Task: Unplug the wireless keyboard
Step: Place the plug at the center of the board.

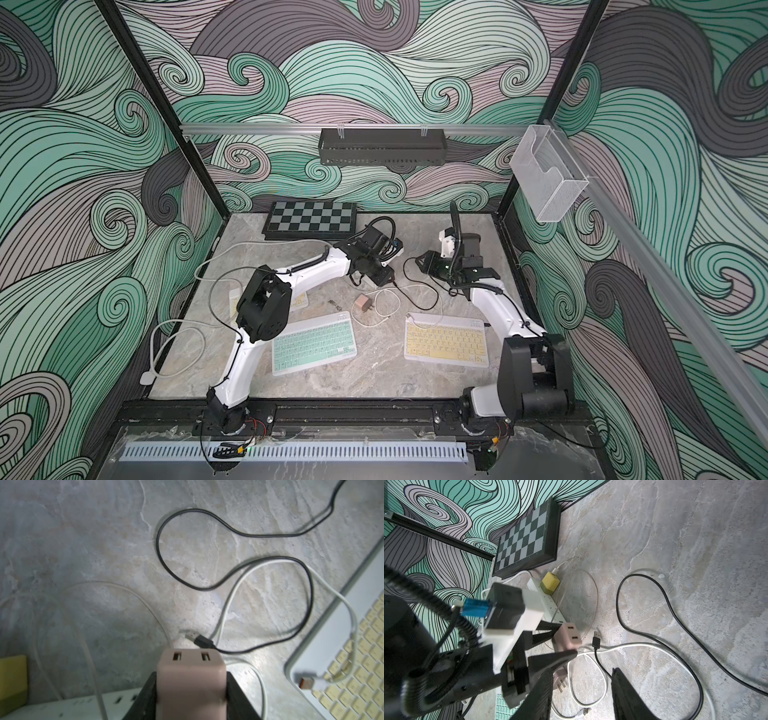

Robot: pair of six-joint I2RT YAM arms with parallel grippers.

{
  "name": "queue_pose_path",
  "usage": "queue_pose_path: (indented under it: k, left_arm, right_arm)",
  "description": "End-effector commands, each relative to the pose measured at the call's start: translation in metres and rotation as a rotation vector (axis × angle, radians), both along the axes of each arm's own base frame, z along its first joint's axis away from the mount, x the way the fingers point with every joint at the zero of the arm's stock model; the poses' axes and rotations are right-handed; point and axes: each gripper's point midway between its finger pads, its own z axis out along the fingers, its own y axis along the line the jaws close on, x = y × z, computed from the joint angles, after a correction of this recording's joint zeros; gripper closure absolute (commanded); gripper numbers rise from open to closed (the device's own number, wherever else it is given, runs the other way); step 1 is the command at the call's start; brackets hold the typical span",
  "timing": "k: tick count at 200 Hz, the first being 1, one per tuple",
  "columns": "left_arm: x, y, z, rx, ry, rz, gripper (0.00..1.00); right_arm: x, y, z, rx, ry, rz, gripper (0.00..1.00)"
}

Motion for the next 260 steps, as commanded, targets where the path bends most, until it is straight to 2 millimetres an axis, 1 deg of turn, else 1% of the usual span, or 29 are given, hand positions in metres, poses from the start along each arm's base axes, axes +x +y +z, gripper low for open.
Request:
queue_pose_path:
  k: [1,23,37,59,82,95,111,122,133,147,164,191,194,196,202,210,226,242,260]
  left_arm:
    - [0.017,-0.005,-0.004,0.02,-0.049,0.006,1.0]
    - [0.023,-0.013,-0.016,0.006,-0.063,0.006,1.0]
    - [0.026,-0.014,-0.025,0.014,-0.06,0.016,1.0]
    - [0.027,-0.015,-0.033,0.02,-0.048,0.022,1.0]
    - [0.029,-0.012,-0.043,0.039,-0.045,0.033,1.0]
    - [0.032,-0.009,-0.045,0.057,-0.053,0.052,1.0]
    - [0.033,-0.007,-0.046,0.067,-0.054,0.054,1.0]
    - [0.032,-0.006,-0.047,0.075,-0.048,0.052,0.96]
    - [0.031,-0.005,-0.044,0.076,-0.046,0.055,0.9]
    - [0.029,-0.005,-0.036,0.065,-0.043,0.057,0.77]
    - [0.028,-0.007,-0.02,0.041,-0.049,0.054,0.69]
    - [0.027,-0.01,0.014,-0.008,-0.079,0.046,0.54]
    - [0.027,-0.01,0.018,-0.011,-0.083,0.048,0.53]
    - [0.027,-0.01,0.02,-0.014,-0.085,0.046,0.52]
    - [0.026,-0.01,0.028,-0.023,-0.092,0.046,0.5]
    - [0.025,-0.01,0.04,-0.036,-0.1,0.045,0.48]
    - [0.016,-0.012,0.063,-0.081,-0.098,0.024,0.46]
    - [0.007,-0.013,0.086,-0.136,-0.102,0.011,0.43]
    - [-0.003,-0.011,0.106,-0.191,-0.103,0.013,0.41]
  right_arm:
    - [-0.003,-0.007,-0.001,-0.007,0.004,-0.025,0.52]
    - [-0.004,-0.008,-0.003,-0.005,0.008,-0.025,0.52]
    - [-0.004,-0.008,-0.003,-0.002,0.007,-0.024,0.52]
    - [-0.005,-0.008,-0.005,0.0,0.013,-0.023,0.51]
    - [-0.005,-0.01,-0.008,-0.004,0.019,-0.027,0.51]
    - [-0.006,-0.012,-0.01,-0.012,0.029,-0.034,0.51]
    - [-0.008,-0.018,-0.016,-0.033,0.057,-0.062,0.5]
    - [-0.01,-0.021,-0.021,-0.046,0.072,-0.074,0.5]
    - [-0.013,-0.025,-0.026,-0.063,0.092,-0.089,0.5]
    - [-0.016,-0.03,-0.034,-0.081,0.118,-0.108,0.49]
    - [-0.018,-0.036,-0.042,-0.092,0.145,-0.126,0.49]
    - [-0.022,-0.049,-0.046,-0.124,0.173,-0.168,0.48]
    - [-0.022,-0.052,-0.045,-0.134,0.171,-0.181,0.48]
    - [-0.026,-0.054,-0.047,-0.14,0.189,-0.188,0.48]
    - [-0.029,-0.06,-0.048,-0.159,0.199,-0.21,0.47]
    - [-0.033,-0.07,-0.048,-0.178,0.206,-0.244,0.46]
    - [-0.043,-0.09,-0.048,-0.191,0.231,-0.305,0.46]
    - [-0.057,-0.117,-0.054,-0.219,0.29,-0.4,0.45]
    - [-0.077,-0.147,-0.063,-0.24,0.367,-0.514,0.44]
